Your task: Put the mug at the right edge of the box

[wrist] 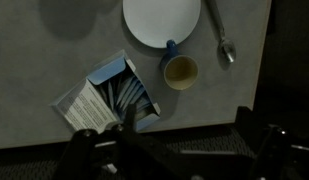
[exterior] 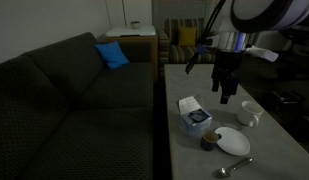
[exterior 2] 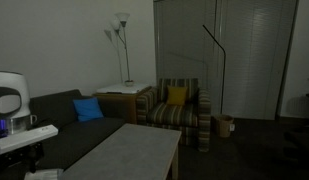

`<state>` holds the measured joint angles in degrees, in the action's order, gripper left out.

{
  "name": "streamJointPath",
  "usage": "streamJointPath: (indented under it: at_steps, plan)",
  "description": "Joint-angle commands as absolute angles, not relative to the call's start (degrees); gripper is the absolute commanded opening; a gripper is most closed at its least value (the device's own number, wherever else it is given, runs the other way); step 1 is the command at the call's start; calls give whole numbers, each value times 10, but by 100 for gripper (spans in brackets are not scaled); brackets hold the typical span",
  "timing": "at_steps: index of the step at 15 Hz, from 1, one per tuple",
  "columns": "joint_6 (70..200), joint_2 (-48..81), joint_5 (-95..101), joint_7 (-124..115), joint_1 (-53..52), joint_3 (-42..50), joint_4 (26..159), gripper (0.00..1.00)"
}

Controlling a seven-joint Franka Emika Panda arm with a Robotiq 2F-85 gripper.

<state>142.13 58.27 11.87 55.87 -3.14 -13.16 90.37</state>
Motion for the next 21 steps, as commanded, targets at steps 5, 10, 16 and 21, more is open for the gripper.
streamJointPath:
  at_steps: [5,10,16,21]
  plan:
    - [1267,705,109,615,-38,-125,756,100]
    - [1259,752,112,621,-46,-115,693,100]
    - [1224,847,105,634,-53,-110,610,100]
    - [1221,866,92,627,-54,-106,604,100]
